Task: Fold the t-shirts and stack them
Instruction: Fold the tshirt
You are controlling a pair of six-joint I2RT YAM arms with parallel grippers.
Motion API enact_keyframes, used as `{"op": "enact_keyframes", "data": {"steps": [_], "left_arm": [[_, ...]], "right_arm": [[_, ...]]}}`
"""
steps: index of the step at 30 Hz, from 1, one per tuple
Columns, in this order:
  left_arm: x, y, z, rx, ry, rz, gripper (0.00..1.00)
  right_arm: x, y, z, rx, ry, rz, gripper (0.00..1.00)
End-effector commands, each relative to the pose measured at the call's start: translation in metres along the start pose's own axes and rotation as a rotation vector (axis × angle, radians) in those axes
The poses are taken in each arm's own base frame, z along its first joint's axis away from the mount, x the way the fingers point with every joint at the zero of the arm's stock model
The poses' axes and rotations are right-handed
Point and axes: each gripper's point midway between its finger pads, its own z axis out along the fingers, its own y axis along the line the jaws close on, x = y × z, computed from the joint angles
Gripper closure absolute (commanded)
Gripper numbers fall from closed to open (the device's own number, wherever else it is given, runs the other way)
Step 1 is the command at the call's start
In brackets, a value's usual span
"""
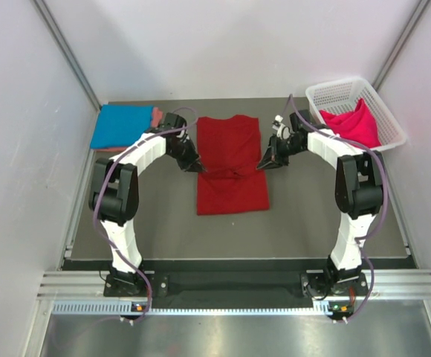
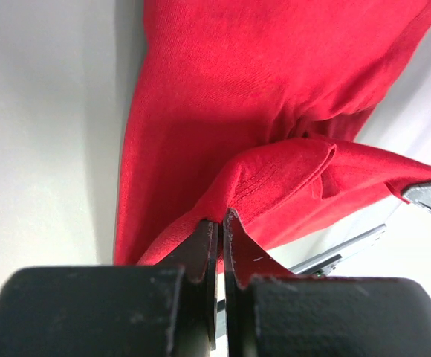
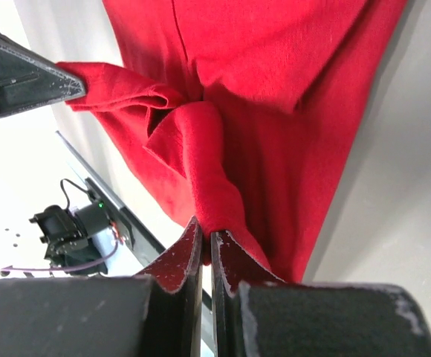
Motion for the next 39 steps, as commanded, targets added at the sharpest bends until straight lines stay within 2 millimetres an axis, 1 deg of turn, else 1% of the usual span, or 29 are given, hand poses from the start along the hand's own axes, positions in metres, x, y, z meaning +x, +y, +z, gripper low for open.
{"op": "enact_keyframes", "data": {"steps": [1, 6, 11, 17, 20, 24, 27, 28, 29, 31, 32, 33, 34, 35, 36, 37, 38, 39], "left_arm": [[-0.019, -0.011, -0.006, 0.048, -0.029, 0.010, 1.00], [-0.025, -0.009, 0.004, 0.051, -0.009, -0.001, 1.00], [-0.033, -0.008, 0.011, 0.047, -0.013, 0.001, 1.00], [-0.038, -0.003, 0.017, 0.039, -0.011, -0.008, 1.00], [-0.042, 0.000, 0.019, 0.031, -0.016, -0.012, 1.00], [-0.045, 0.004, 0.020, 0.023, -0.021, -0.016, 0.98], [-0.050, 0.005, 0.019, 0.023, -0.032, -0.015, 0.92], [-0.051, 0.005, 0.019, 0.022, -0.032, -0.017, 0.84], [-0.053, 0.004, 0.019, 0.025, -0.032, -0.015, 0.81], [-0.057, 0.001, 0.017, 0.032, -0.037, -0.004, 0.75], [-0.059, 0.000, 0.017, 0.031, -0.039, 0.004, 0.70], [-0.058, 0.001, 0.015, 0.021, -0.036, 0.005, 0.68], [-0.064, -0.003, 0.012, 0.024, -0.054, 0.014, 0.66], [-0.068, -0.004, 0.008, 0.018, -0.070, 0.026, 0.58], [-0.069, -0.005, 0.004, 0.011, -0.075, 0.028, 0.56], [-0.076, -0.014, -0.006, 0.020, -0.104, 0.051, 0.54], [-0.080, -0.017, -0.013, 0.015, -0.126, 0.063, 0.51], [-0.090, -0.022, -0.023, 0.001, -0.172, 0.081, 0.51]], "right_arm": [[-0.021, 0.007, -0.006, -0.030, -0.036, -0.011, 1.00], [-0.026, -0.004, 0.002, -0.023, -0.025, 0.013, 1.00], [-0.030, -0.011, 0.008, -0.025, -0.021, 0.019, 1.00], [-0.037, -0.015, 0.014, -0.035, -0.016, 0.032, 1.00], [-0.040, -0.014, 0.015, -0.045, -0.018, 0.039, 0.98], [-0.044, -0.014, 0.019, -0.048, -0.020, 0.052, 0.92], [-0.049, -0.016, 0.021, -0.048, -0.027, 0.067, 0.86], [-0.050, -0.016, 0.021, -0.048, -0.026, 0.070, 0.84], [-0.050, -0.018, 0.023, -0.045, -0.025, 0.074, 0.80], [-0.053, -0.020, 0.023, -0.038, -0.029, 0.083, 0.77], [-0.054, -0.021, 0.022, -0.037, -0.034, 0.084, 0.75], [-0.056, -0.021, 0.021, -0.038, -0.037, 0.089, 0.73], [-0.060, -0.019, 0.020, -0.038, -0.044, 0.086, 0.69], [-0.062, -0.020, 0.020, -0.034, -0.048, 0.087, 0.63], [-0.070, -0.017, 0.016, -0.039, -0.064, 0.082, 0.62], [-0.075, -0.016, 0.015, -0.038, -0.071, 0.076, 0.61], [-0.079, -0.017, 0.015, -0.031, -0.074, 0.080, 0.60], [-0.089, -0.011, 0.009, -0.035, -0.092, 0.069, 0.60]]}}
